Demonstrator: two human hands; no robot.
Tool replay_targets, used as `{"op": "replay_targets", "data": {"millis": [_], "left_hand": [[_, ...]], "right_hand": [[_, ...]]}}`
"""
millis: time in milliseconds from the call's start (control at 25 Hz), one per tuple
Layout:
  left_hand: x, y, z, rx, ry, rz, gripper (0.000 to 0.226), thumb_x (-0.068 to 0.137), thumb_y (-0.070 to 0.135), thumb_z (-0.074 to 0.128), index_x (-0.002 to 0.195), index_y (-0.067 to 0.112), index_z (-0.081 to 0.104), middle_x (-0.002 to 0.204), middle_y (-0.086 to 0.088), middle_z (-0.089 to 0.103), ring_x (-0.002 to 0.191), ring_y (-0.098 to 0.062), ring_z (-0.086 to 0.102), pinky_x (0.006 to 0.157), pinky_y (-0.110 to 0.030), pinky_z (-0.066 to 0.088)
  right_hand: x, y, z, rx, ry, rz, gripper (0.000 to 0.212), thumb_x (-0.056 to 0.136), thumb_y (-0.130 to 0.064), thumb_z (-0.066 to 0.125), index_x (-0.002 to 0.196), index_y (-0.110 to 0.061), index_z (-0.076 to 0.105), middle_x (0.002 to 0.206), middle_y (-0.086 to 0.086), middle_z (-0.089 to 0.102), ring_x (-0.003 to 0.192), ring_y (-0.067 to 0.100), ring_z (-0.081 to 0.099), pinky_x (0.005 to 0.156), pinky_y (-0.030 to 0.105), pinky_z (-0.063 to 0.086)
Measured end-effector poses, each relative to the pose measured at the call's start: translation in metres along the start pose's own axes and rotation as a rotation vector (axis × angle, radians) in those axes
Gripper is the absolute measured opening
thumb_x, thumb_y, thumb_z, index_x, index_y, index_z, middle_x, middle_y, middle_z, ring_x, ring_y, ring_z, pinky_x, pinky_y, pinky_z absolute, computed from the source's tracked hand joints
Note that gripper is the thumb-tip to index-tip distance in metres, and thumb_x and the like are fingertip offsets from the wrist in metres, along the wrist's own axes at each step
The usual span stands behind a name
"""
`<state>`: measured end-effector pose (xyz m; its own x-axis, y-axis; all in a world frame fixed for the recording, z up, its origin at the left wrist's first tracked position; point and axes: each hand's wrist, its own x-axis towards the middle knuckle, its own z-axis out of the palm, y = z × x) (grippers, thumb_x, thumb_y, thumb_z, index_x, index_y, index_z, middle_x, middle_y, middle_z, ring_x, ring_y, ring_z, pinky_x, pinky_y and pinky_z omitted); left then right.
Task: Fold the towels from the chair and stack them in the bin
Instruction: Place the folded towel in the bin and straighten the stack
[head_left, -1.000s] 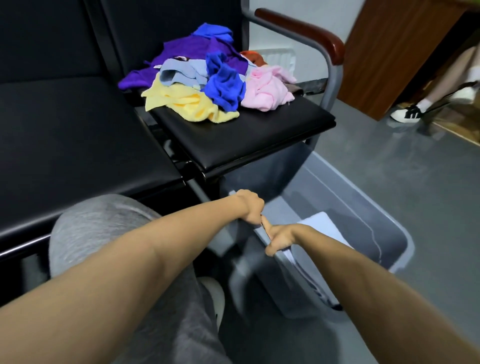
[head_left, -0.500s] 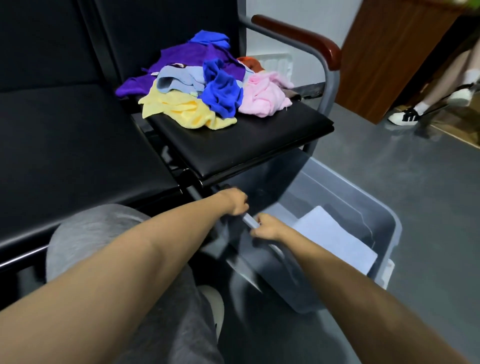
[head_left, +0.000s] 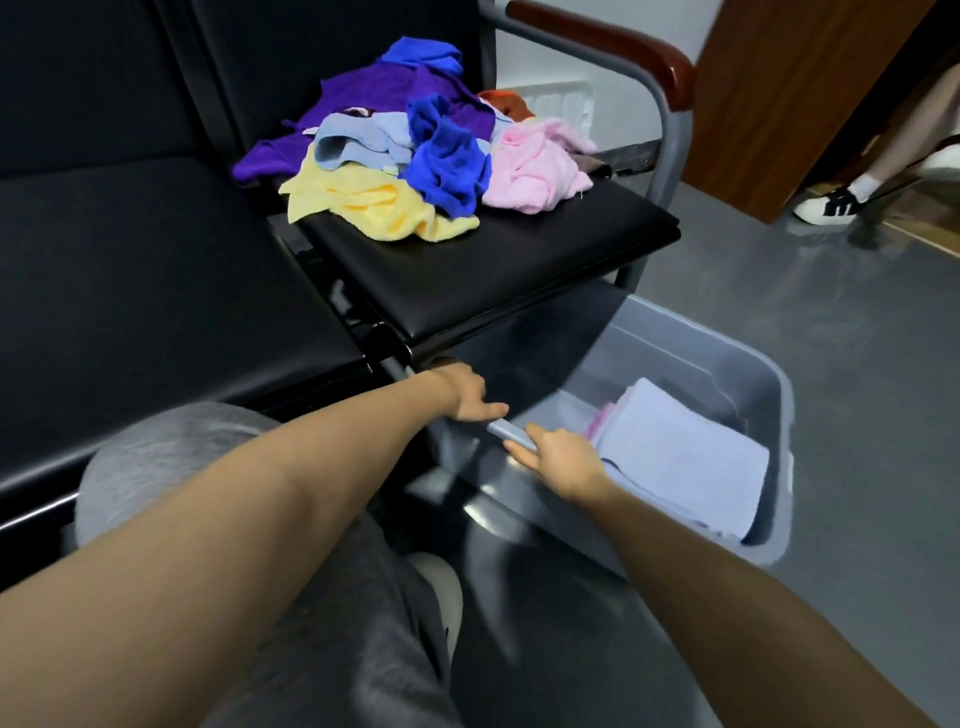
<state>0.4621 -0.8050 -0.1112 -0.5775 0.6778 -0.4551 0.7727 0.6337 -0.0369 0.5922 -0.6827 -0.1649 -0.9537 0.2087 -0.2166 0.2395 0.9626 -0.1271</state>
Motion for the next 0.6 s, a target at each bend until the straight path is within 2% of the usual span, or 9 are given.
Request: {"op": "replay_targets", "data": {"millis": [120,240,320,360,400,480,520,600], "left_hand": [[-0.004,0.023,0.002,0.042,-0.078,0.064,0.062,0.092,0.062,0.029,0.117,0.016,0.064,0.118,-0.009,0.063,0.110,-0.030,0.056,0.081,-0.031,0.042],[-0.006,0.039,0.007,-0.192,-0.147,0.108,0.042,0.088,0.047,0.049,0.105,0.014,0.068,0.100,-0.006,0.066,0.098,-0.028,0.063,0.082,-0.031,0.051],[-0.009,0.045,0.012,-0.465,-0.259,0.150,0.029,0.090,0.024,0.054,0.110,0.008,0.067,0.087,-0.001,0.061,0.081,-0.019,0.060,0.075,-0.025,0.050],[-0.012,0.045,0.013,-0.578,-0.318,0.168,0.029,0.092,0.013,0.051,0.116,0.006,0.065,0.088,0.001,0.060,0.079,-0.015,0.056,0.071,-0.021,0.047],[-0.015,0.041,0.014,-0.659,-0.350,0.181,0.032,0.093,0.006,0.048,0.121,0.006,0.063,0.093,0.001,0.060,0.082,-0.014,0.054,0.072,-0.019,0.045],[-0.014,0.028,0.017,-0.616,-0.292,0.168,0.034,0.093,0.006,0.045,0.122,0.008,0.063,0.108,-0.001,0.064,0.093,-0.015,0.055,0.084,-0.024,0.046],[-0.011,0.019,0.019,-0.495,-0.202,0.127,0.034,0.093,0.011,0.043,0.120,0.011,0.064,0.115,-0.003,0.066,0.100,-0.017,0.057,0.092,-0.028,0.045],[-0.007,0.005,0.026,-0.176,-0.052,0.029,0.037,0.094,0.020,0.039,0.123,0.016,0.062,0.127,-0.005,0.060,0.119,-0.023,0.053,0.103,-0.035,0.040]], "right_hand": [[-0.015,0.043,-0.009,-0.123,-0.096,-0.109,0.042,0.096,-0.053,0.038,0.107,-0.015,0.052,0.103,0.017,0.065,0.097,0.036,0.059,0.078,0.037,0.042],[-0.022,0.080,-0.026,-0.209,-0.298,-0.174,0.049,0.093,-0.057,0.039,0.120,-0.018,0.051,0.116,0.013,0.062,0.105,0.031,0.056,0.084,0.032,0.040],[-0.014,0.095,-0.038,-0.140,-0.477,-0.101,0.078,0.075,-0.082,0.039,0.126,-0.023,0.047,0.126,0.008,0.058,0.111,0.025,0.054,0.093,0.031,0.039],[-0.007,0.097,-0.044,-0.114,-0.571,-0.044,0.095,0.062,-0.092,0.037,0.127,-0.024,0.045,0.130,0.007,0.054,0.113,0.024,0.052,0.098,0.033,0.038],[0.001,0.092,-0.049,-0.146,-0.669,0.019,0.100,0.061,-0.092,0.041,0.134,-0.023,0.040,0.139,0.007,0.047,0.120,0.023,0.048,0.103,0.036,0.037],[0.018,0.071,-0.057,-0.273,-0.840,0.154,0.085,0.082,-0.066,0.053,0.147,-0.019,0.027,0.153,0.005,0.028,0.136,0.025,0.035,0.111,0.040,0.030],[0.025,0.054,-0.059,-0.254,-0.864,0.145,0.078,0.087,-0.058,0.053,0.148,-0.017,0.028,0.154,0.003,0.026,0.138,0.024,0.032,0.113,0.040,0.028],[0.026,0.007,-0.054,0.031,-0.831,0.030,0.068,0.092,-0.058,0.042,0.147,-0.020,0.031,0.153,-0.002,0.029,0.139,0.020,0.030,0.116,0.037,0.022]]}}
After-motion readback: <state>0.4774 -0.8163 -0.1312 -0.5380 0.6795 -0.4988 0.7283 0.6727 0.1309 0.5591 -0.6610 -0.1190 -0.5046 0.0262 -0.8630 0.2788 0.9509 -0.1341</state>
